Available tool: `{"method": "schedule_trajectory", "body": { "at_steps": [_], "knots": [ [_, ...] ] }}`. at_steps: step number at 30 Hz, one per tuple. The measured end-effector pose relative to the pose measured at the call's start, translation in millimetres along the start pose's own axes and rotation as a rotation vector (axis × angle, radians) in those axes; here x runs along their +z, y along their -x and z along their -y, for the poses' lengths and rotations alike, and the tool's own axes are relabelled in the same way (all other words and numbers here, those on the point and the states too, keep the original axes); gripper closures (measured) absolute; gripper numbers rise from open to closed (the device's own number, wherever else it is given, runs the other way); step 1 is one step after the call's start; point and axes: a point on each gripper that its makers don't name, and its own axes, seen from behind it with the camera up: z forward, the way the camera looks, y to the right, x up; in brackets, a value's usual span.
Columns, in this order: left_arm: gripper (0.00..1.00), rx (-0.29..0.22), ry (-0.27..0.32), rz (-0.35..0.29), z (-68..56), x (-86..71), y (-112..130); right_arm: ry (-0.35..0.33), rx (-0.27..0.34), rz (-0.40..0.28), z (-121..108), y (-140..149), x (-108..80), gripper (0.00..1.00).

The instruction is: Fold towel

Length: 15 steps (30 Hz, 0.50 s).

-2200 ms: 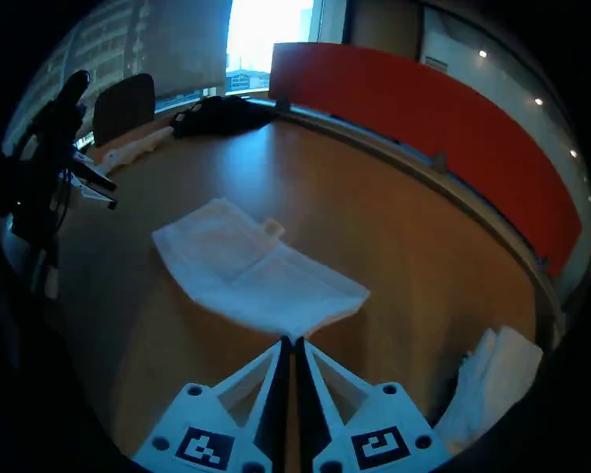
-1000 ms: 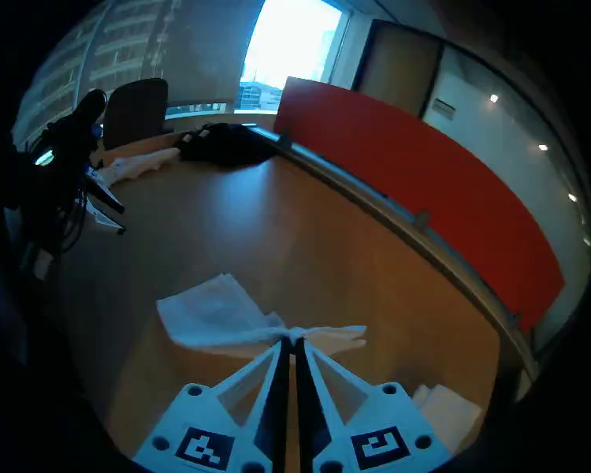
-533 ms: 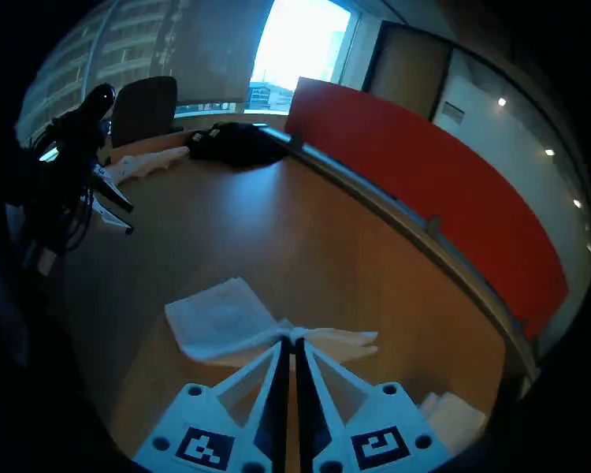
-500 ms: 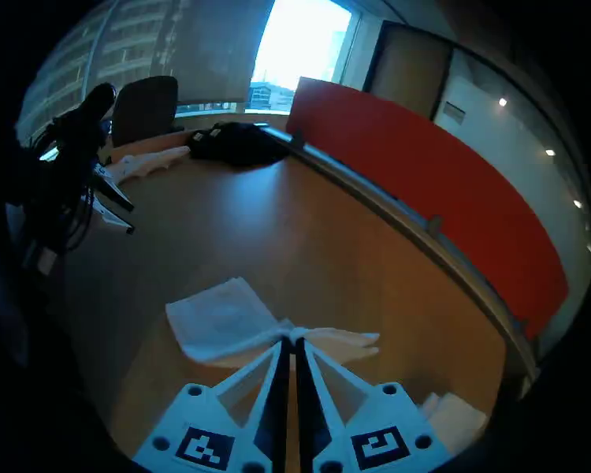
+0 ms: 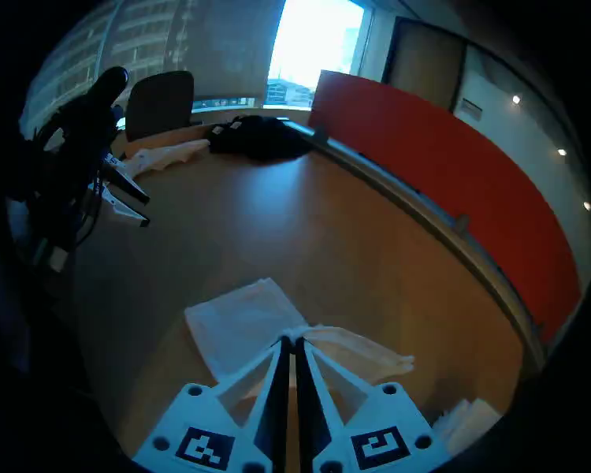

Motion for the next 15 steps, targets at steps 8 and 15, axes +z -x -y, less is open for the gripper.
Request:
{"method": "schedule_trajectory", "body": {
  "at_steps": [8, 15],
  "knots": [
    [0.14, -0.004, -0.005, -0.003, 5.3, -2.8, -0.6, -0.035, 0.001, 0.0, 15.7, -3.9, 13.7, 0.95],
    [0.14, -0.013, -0.012, -0.005, 10.7, -4.8, 0.5, -0.076, -0.011, 0.006, 33.0, -7.0, 26.4, 0.95]
  ]
}}
